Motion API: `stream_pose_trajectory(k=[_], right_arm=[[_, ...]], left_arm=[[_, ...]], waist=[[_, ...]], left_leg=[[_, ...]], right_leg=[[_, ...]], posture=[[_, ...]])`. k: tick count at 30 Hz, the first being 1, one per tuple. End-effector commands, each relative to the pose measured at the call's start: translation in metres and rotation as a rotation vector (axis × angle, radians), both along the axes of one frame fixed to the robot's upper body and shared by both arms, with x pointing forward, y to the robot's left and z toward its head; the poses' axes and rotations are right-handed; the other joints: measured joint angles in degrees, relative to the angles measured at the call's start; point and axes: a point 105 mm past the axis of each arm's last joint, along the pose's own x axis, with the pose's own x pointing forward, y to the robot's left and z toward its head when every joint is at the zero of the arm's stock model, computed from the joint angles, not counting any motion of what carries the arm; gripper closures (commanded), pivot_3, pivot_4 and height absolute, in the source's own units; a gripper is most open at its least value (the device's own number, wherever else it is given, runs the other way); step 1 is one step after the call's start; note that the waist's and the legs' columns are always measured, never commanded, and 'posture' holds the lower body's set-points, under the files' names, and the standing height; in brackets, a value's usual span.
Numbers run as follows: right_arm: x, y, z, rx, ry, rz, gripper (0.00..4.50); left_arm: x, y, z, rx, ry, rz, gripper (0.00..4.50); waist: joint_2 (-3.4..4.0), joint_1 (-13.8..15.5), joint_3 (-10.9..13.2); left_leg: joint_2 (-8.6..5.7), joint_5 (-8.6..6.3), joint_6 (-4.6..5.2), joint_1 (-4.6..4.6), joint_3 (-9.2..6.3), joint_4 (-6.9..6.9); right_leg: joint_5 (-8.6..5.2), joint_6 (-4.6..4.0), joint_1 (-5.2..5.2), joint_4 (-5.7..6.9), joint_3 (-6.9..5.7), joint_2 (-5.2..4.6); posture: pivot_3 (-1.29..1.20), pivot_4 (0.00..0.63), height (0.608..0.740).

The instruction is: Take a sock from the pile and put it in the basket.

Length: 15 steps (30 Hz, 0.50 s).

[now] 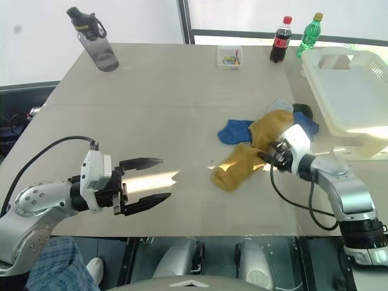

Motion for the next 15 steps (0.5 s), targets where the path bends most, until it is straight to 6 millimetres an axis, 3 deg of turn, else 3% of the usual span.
stream_pose_trajectory(k=[1,5,15], right_arm=[[-0.013,0.002,0.003,-0.015,0.038,0.054,1.76],[-0.024,0.004,-0.006,-0.021,0.121,0.064,1.76],[-0.058,0.043,0.003,0.137,0.273,0.216,1.76]], left_arm=[[-0.004,-0.001,0.009,0.008,-0.037,-0.013,0.00],[-0.005,-0.001,0.009,0.008,-0.034,-0.013,0.00],[-0.004,-0.002,0.008,0.006,-0.033,-0.011,0.00]], waist=[[0.00,0.02,0.00],[-0.01,0.08,-0.01],[0.00,0.10,0.00]], left_leg=[[0.00,0.00,0.01,0.01,0.00,0.01],[0.00,0.00,0.00,0.03,-0.02,0.01],[0.02,-0.01,0.02,0.02,-0.03,0.01]], right_leg=[[0.00,0.00,0.00,0.01,0.00,-0.01],[0.00,0.00,0.00,0.02,0.00,-0.01],[0.00,-0.01,0.00,0.01,0.00,-0.03]], posture=[[0.00,0.150,0.740],[0.00,0.150,0.740],[0.00,0.150,0.740]])
